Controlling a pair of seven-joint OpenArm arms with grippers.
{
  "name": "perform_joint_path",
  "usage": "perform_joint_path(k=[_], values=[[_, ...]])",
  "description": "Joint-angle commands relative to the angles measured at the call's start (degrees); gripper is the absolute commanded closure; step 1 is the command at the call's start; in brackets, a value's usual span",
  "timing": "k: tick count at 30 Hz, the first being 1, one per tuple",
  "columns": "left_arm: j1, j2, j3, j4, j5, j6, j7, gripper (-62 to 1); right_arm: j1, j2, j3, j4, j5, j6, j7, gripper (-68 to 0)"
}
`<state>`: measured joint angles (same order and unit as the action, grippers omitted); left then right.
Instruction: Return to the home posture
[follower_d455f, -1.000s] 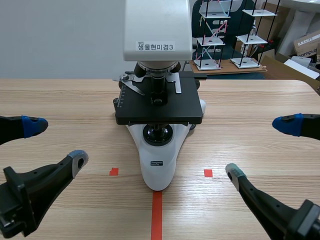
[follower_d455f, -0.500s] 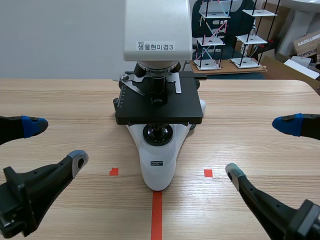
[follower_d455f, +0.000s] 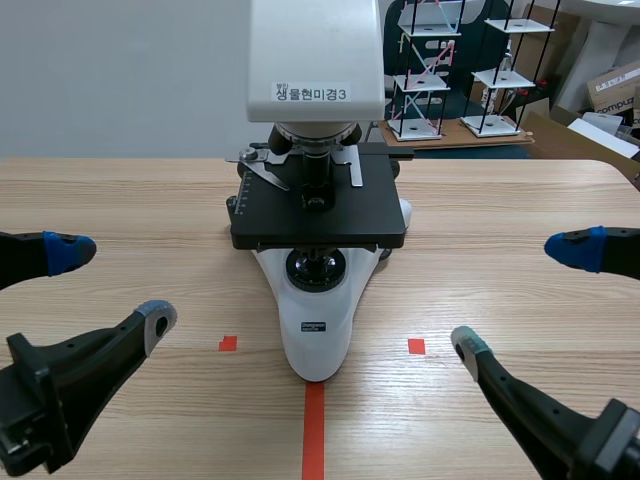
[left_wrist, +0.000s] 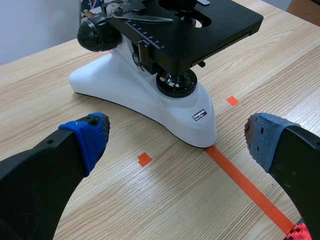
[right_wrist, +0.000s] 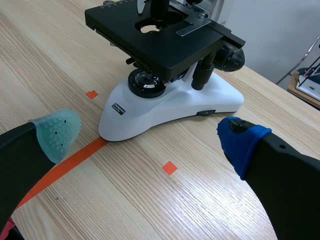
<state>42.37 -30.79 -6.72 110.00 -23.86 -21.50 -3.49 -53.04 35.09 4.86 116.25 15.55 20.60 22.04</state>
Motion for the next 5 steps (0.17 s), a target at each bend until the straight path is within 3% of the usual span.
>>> perform_joint_path(k=[1, 5], values=[[0.31, 0.28, -0.2, 0.52, -0.39, -0.13, -0.96, -57.0, 0.52, 0.46, 0.02, 0.15, 0.46, 0.02, 1.29, -60.6], [0.31, 0.28, -0.2, 0.52, -0.39, -0.13, -0.96, -57.0, 0.52, 0.46, 0.02, 0.15, 0.46, 0.02, 1.29, -60.6]])
